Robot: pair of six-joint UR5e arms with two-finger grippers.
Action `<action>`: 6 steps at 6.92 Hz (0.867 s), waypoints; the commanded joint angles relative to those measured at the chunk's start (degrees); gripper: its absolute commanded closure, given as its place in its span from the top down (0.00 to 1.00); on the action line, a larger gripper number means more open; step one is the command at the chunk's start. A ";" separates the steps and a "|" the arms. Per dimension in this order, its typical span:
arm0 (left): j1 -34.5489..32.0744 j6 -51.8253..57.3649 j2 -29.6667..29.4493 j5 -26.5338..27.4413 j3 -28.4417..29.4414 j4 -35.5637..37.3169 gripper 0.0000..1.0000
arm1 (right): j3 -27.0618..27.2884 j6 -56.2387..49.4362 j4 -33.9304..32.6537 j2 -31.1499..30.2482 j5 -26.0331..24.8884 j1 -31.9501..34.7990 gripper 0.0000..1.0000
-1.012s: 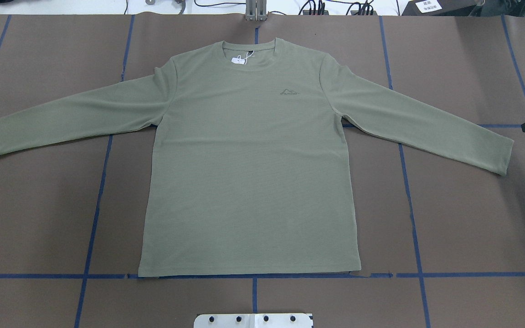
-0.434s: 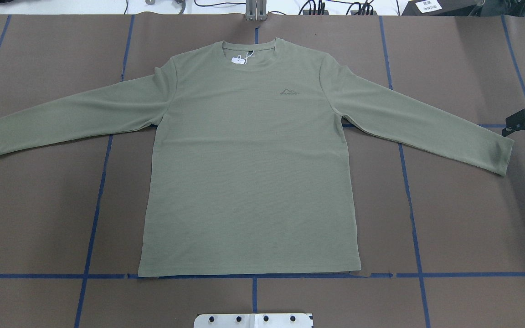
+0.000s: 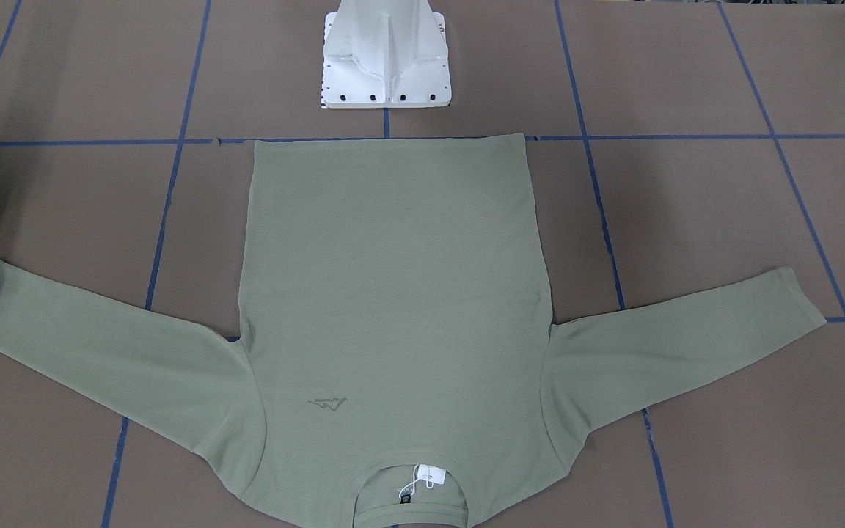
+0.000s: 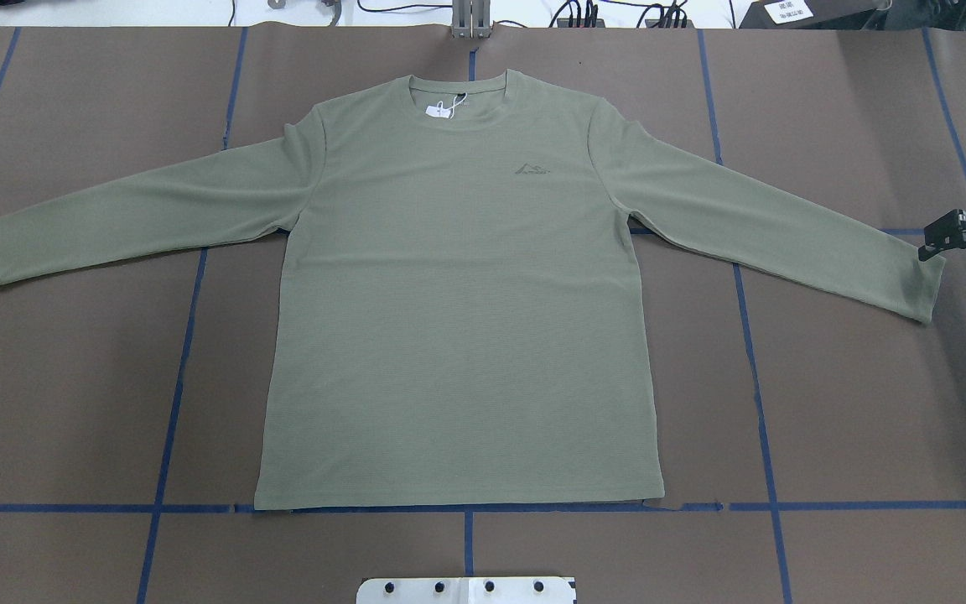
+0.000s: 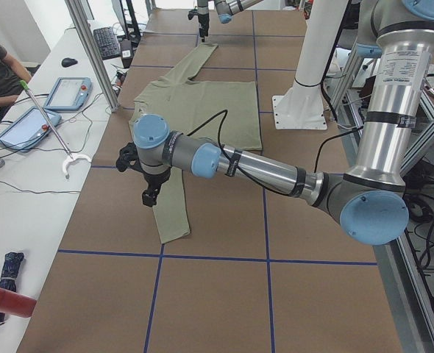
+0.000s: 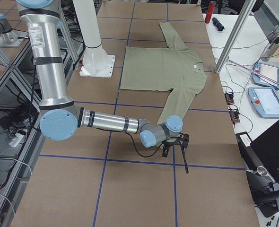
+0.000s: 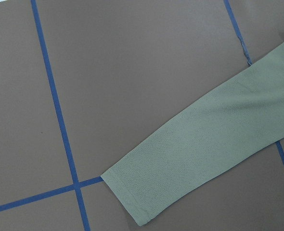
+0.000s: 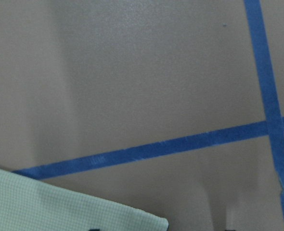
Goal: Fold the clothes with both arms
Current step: 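Move the right gripper down to the sleeve cuff nearest it and grasp it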
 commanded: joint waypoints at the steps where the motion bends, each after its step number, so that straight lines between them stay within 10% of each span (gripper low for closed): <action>1: 0.00 0.03 0.00 -0.04 -0.05 0.00 1.00 | -0.62 0.00 0.00 0.40 0.26 -0.78 0.79; 2: 0.00 0.03 0.00 -0.04 -0.05 0.00 1.00 | -0.63 0.00 0.00 0.40 0.35 -0.96 0.62; 3: 0.00 0.03 0.00 0.05 -0.05 0.00 1.00 | -0.54 0.00 -0.08 0.48 0.44 -0.96 0.14; 6: 0.00 0.03 0.09 -0.04 -0.05 0.00 1.00 | 0.25 -0.18 0.00 0.57 1.67 -0.87 0.00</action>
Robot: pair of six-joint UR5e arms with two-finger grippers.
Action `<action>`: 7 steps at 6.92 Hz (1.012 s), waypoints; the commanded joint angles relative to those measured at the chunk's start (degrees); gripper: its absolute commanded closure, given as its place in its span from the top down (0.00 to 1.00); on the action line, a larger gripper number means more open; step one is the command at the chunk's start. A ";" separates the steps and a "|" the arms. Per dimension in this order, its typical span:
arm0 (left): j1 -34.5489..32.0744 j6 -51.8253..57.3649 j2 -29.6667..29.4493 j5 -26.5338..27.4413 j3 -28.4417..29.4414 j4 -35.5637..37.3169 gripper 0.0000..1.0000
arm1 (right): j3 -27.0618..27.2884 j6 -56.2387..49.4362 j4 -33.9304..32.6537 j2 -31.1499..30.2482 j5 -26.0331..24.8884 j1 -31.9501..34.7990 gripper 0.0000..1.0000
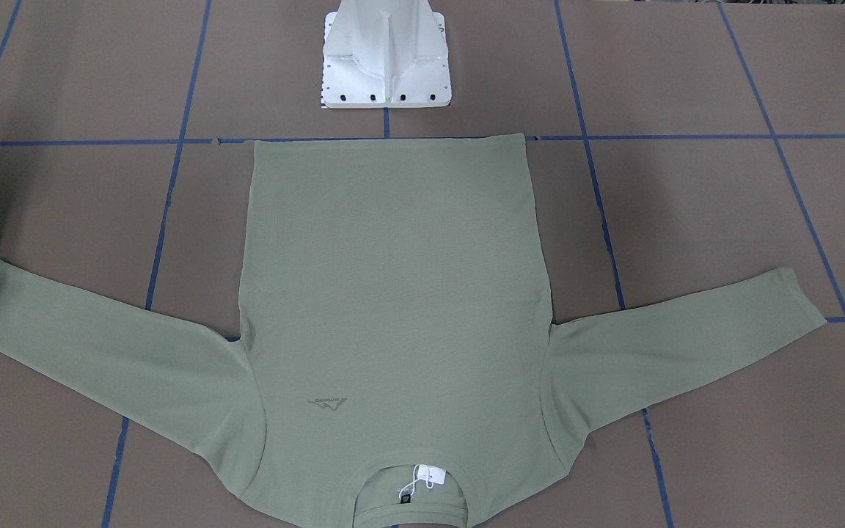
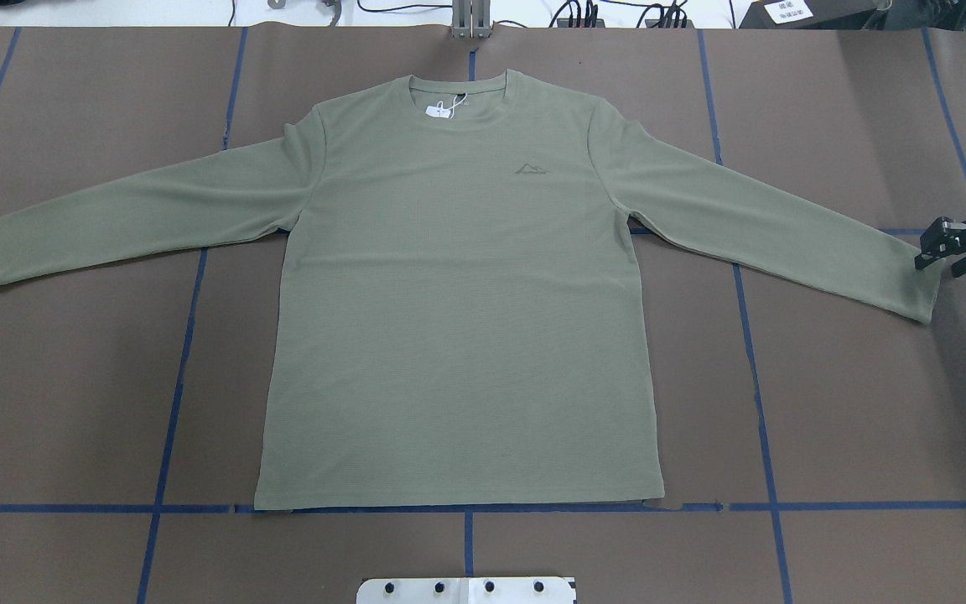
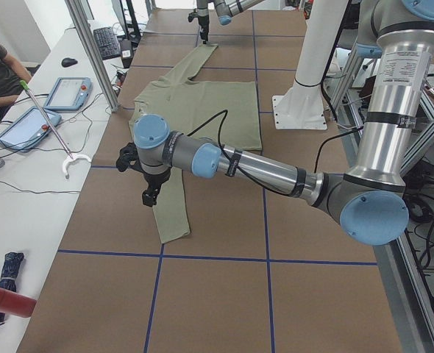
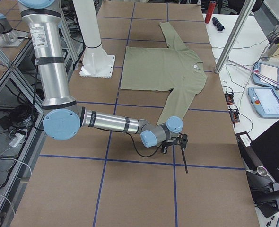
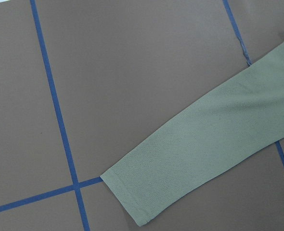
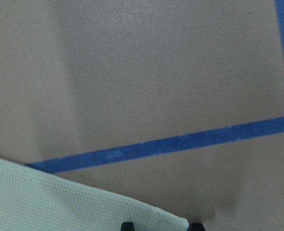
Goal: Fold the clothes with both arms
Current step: 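Move the right gripper down to the sleeve cuff nearest it and grasp it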
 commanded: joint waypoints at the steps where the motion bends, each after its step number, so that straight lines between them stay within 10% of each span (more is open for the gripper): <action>1: 0.00 0.00 0.12 -0.01 0.00 0.00 1.00 | 0.61 -0.04 0.14 0.00 1.71 0.05 0.00; 7: 0.00 -0.26 0.12 -0.36 -0.09 0.00 1.00 | 11.92 4.40 -0.21 -0.53 5.49 0.23 0.00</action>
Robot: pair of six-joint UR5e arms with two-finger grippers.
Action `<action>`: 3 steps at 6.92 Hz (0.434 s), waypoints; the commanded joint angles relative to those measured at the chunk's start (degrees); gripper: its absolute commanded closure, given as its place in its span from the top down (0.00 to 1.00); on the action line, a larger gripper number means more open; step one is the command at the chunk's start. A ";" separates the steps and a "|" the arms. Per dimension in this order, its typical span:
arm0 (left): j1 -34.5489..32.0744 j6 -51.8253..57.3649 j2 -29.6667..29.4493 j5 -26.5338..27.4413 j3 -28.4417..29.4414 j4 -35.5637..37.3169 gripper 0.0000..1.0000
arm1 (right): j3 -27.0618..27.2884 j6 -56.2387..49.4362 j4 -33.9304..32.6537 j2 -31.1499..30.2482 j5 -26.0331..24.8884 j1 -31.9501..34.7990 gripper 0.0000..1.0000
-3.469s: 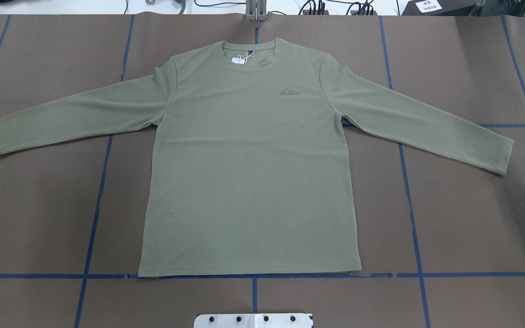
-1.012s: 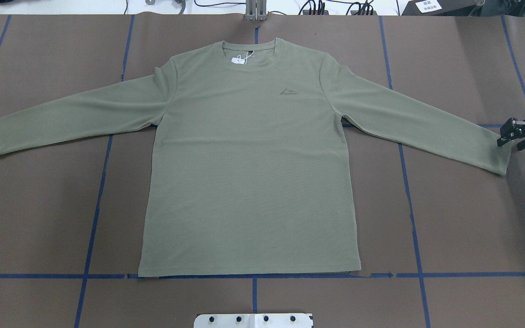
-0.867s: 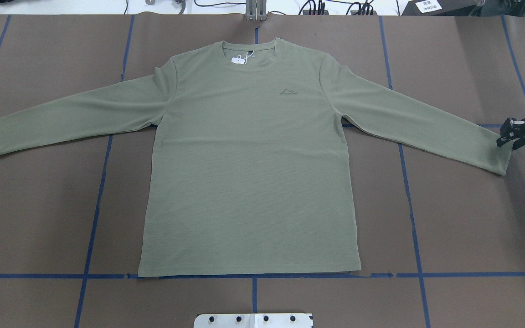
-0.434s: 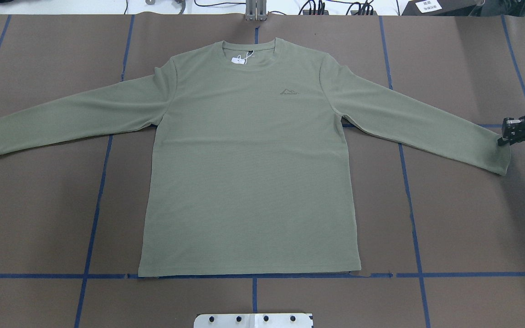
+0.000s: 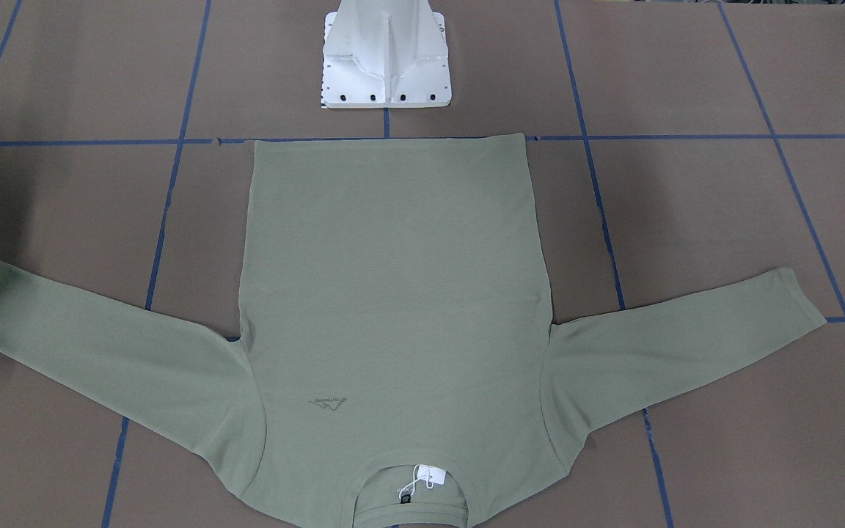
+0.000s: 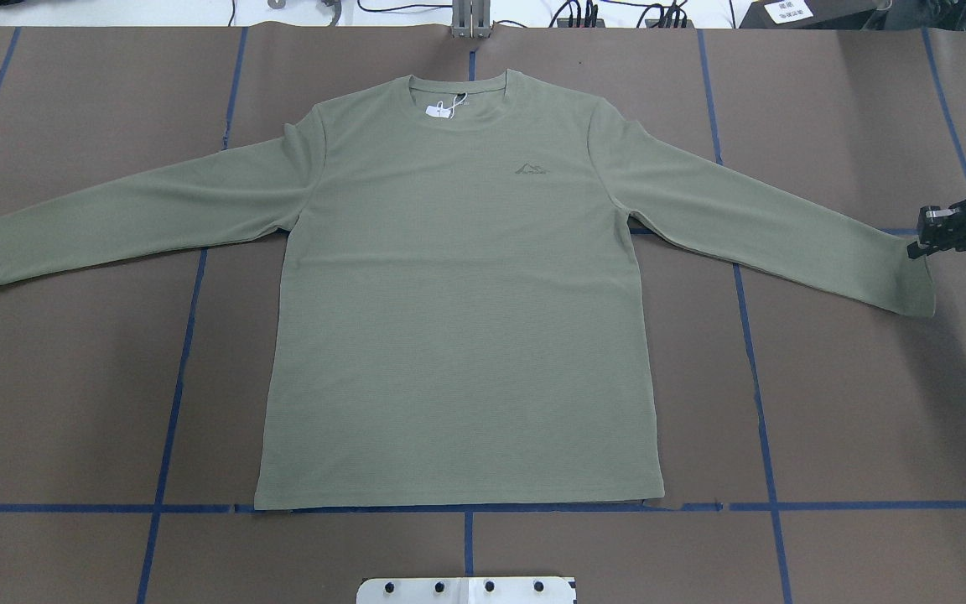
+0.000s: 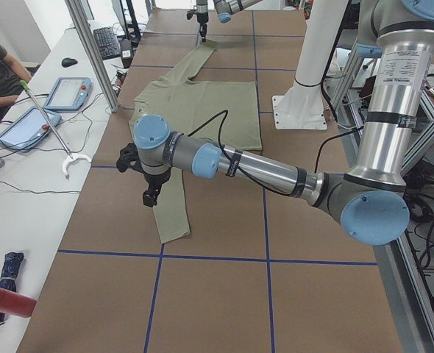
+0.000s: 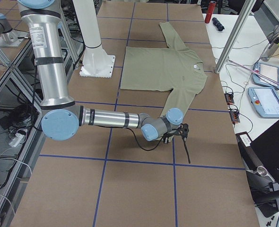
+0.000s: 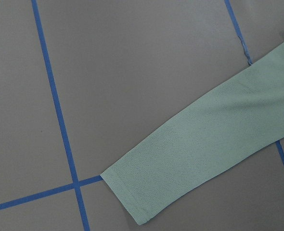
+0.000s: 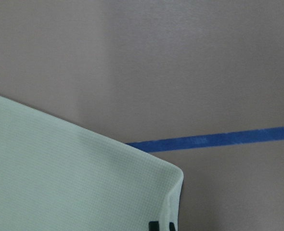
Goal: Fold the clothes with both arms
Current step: 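Move the right gripper down to the sleeve cuff nearest it and grasp it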
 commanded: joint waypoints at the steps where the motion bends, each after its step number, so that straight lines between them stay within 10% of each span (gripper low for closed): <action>1: 0.00 -0.01 0.09 -0.41 -0.03 0.00 1.00 | 7.47 13.21 0.28 1.82 0.78 -2.30 0.00; 3: 0.00 0.07 0.00 -0.41 -0.47 0.00 1.00 | 7.78 26.77 -0.07 11.19 -0.18 -7.04 0.00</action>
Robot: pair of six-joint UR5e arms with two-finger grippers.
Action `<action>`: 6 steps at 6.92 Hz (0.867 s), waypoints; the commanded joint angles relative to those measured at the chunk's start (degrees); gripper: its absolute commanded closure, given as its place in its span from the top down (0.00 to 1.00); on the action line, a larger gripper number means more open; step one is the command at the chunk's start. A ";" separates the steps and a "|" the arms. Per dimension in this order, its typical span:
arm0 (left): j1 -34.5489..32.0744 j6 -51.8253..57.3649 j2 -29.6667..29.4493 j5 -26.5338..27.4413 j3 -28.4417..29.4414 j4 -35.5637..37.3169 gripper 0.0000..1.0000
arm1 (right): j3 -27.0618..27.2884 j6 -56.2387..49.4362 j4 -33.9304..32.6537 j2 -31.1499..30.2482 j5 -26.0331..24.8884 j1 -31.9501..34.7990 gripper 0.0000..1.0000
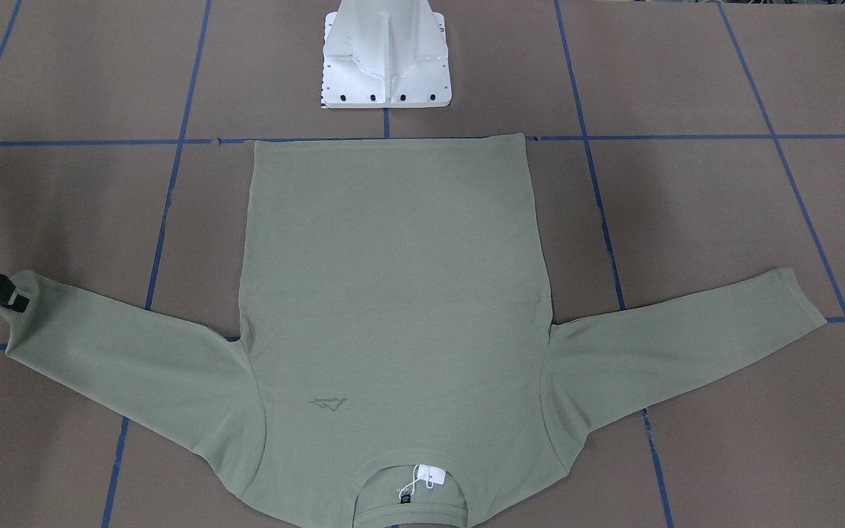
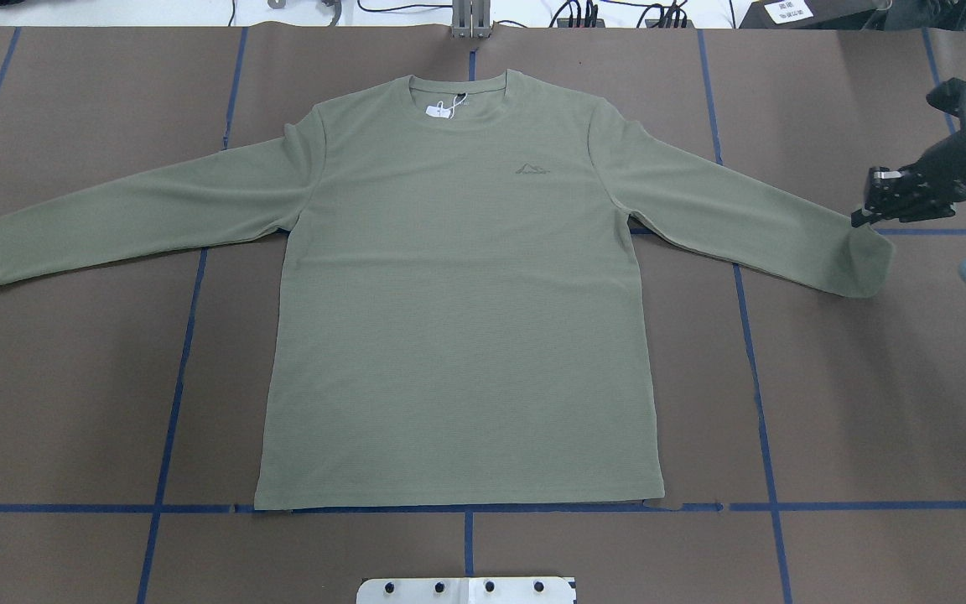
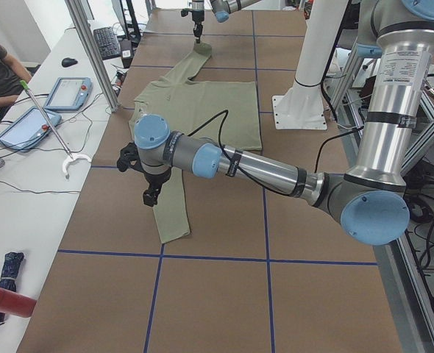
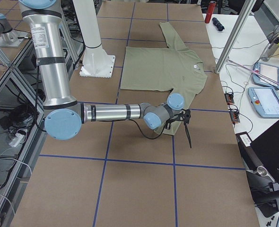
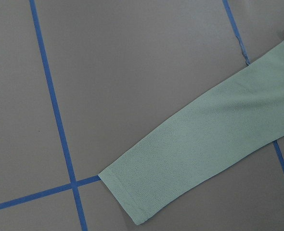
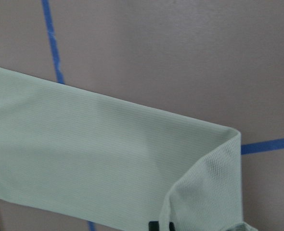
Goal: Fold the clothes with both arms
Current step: 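Move the right gripper down to the sleeve cuff nearest it and grasp it, then carry the grasped sleeve with the right gripper across the shirt toward the collar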
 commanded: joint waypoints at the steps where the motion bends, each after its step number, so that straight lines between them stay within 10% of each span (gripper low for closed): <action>1: 0.00 0.03 0.07 -0.03 -0.63 0.00 1.00 | -0.75 17.07 -1.32 12.13 -4.87 -7.18 0.00; 6: 0.00 -0.06 0.24 -0.03 -1.07 0.00 1.00 | -20.78 33.25 -4.42 47.93 -27.10 -25.02 0.00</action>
